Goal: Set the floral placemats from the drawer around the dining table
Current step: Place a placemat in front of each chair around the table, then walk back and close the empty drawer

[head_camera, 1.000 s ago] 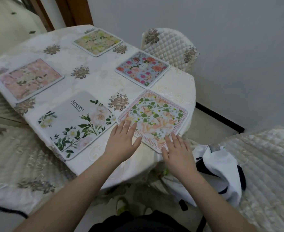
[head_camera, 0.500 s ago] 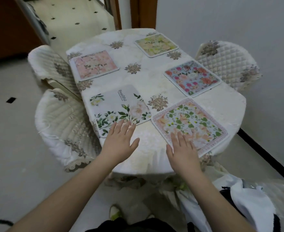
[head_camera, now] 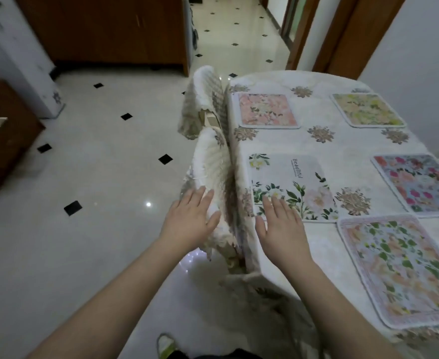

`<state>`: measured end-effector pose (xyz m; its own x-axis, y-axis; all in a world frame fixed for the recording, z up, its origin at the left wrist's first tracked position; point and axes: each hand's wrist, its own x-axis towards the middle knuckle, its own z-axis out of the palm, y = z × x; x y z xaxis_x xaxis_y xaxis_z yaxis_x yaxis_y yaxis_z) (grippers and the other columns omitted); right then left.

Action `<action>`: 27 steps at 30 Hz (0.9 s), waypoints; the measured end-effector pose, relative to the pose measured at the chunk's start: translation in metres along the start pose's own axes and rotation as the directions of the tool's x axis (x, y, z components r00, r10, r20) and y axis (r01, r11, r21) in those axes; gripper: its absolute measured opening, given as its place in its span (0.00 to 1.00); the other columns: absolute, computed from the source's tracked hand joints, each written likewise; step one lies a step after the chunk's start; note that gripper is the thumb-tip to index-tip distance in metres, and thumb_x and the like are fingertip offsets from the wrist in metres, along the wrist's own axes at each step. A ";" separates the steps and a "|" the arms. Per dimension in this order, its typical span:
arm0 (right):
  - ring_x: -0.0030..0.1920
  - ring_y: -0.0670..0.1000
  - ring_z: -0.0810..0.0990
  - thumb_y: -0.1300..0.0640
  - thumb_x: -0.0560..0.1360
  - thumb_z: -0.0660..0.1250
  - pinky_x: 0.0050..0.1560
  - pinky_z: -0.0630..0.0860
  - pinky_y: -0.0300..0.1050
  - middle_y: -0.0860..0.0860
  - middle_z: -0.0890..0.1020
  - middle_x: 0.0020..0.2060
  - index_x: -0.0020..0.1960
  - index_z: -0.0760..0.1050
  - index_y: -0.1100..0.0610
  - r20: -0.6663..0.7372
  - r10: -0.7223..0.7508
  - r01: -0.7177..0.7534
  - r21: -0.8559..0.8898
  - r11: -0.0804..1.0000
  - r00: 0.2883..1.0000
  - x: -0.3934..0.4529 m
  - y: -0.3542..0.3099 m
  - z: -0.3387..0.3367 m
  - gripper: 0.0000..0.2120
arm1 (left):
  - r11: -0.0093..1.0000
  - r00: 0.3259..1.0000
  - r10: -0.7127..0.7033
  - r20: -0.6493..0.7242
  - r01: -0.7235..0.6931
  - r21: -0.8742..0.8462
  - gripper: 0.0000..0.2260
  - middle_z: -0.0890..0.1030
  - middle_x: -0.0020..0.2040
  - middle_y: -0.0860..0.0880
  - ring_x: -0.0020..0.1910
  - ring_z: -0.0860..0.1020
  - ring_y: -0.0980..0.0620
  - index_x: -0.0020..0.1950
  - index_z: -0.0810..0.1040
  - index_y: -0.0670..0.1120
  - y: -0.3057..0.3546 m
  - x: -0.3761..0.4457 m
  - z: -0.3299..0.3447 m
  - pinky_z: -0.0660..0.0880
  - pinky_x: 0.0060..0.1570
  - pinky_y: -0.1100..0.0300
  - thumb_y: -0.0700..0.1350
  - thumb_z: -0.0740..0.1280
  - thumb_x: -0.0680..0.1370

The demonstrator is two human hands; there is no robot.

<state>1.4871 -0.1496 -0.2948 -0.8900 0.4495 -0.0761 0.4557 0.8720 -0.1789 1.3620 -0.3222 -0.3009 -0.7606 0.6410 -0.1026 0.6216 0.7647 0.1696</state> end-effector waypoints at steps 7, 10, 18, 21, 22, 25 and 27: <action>0.77 0.53 0.58 0.43 0.78 0.40 0.76 0.53 0.52 0.53 0.61 0.77 0.79 0.55 0.53 -0.018 -0.176 0.175 -0.048 0.983 0.984 0.046 -0.145 0.013 0.33 | 0.982 0.979 -0.189 -0.072 0.190 0.002 0.39 0.55 0.81 0.50 0.79 0.52 0.49 0.81 0.52 0.51 -0.131 -0.032 -0.034 0.55 0.72 0.53 0.65 0.33 0.72; 0.76 0.55 0.62 0.44 0.77 0.42 0.74 0.57 0.53 0.54 0.66 0.75 0.77 0.61 0.55 -0.050 -0.249 0.247 -0.037 0.968 0.967 0.060 -0.198 0.017 0.33 | 0.960 0.957 -0.273 -0.100 0.278 0.035 0.41 0.57 0.80 0.50 0.79 0.54 0.48 0.80 0.53 0.51 -0.181 -0.048 -0.045 0.55 0.72 0.52 0.65 0.31 0.71; 0.73 0.57 0.67 0.43 0.76 0.40 0.71 0.62 0.55 0.56 0.70 0.73 0.76 0.64 0.56 0.009 -0.460 0.460 -0.053 0.886 0.888 0.087 -0.297 0.038 0.34 | 0.884 0.879 -0.463 -0.109 0.467 0.010 0.42 0.58 0.79 0.50 0.78 0.53 0.48 0.80 0.51 0.49 -0.273 -0.076 -0.057 0.48 0.76 0.52 0.65 0.30 0.70; 0.77 0.54 0.57 0.40 0.73 0.32 0.75 0.52 0.51 0.52 0.60 0.78 0.79 0.54 0.53 0.041 -0.516 0.518 -0.052 0.854 0.855 0.105 -0.317 0.042 0.39 | 0.859 0.854 -0.507 -0.118 0.511 0.011 0.42 0.60 0.79 0.49 0.79 0.53 0.48 0.80 0.53 0.49 -0.295 -0.073 -0.057 0.46 0.76 0.52 0.64 0.31 0.71; 0.78 0.53 0.55 0.40 0.72 0.30 0.75 0.51 0.51 0.52 0.58 0.78 0.79 0.52 0.53 0.049 -0.529 0.531 -0.050 0.846 0.847 0.113 -0.323 0.043 0.40 | 0.851 0.846 -0.520 -0.116 0.525 0.007 0.41 0.60 0.79 0.49 0.79 0.52 0.49 0.80 0.54 0.49 -0.302 -0.070 -0.058 0.46 0.76 0.52 0.65 0.31 0.71; 0.78 0.52 0.54 0.41 0.74 0.31 0.76 0.49 0.51 0.51 0.57 0.78 0.80 0.51 0.54 0.045 -0.570 0.571 -0.036 0.820 0.821 0.141 -0.341 0.046 0.38 | 0.824 0.820 -0.560 -0.120 0.567 0.026 0.42 0.59 0.79 0.50 0.79 0.51 0.50 0.80 0.54 0.49 -0.322 -0.056 -0.060 0.45 0.76 0.53 0.65 0.31 0.71; 0.79 0.51 0.52 0.41 0.76 0.34 0.76 0.47 0.51 0.50 0.55 0.79 0.80 0.50 0.54 0.069 -0.600 0.602 -0.012 0.798 0.797 0.161 -0.352 0.047 0.36 | 0.806 0.803 -0.586 -0.109 0.591 0.018 0.42 0.59 0.79 0.50 0.79 0.52 0.50 0.80 0.54 0.49 -0.331 -0.044 -0.064 0.46 0.76 0.54 0.65 0.31 0.71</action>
<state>1.1829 -0.3939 -0.2902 -0.9837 -0.1787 -0.0209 -0.1724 0.9691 -0.1764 1.1775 -0.6074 -0.2902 -0.9955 0.0591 -0.0745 0.0549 0.9968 0.0581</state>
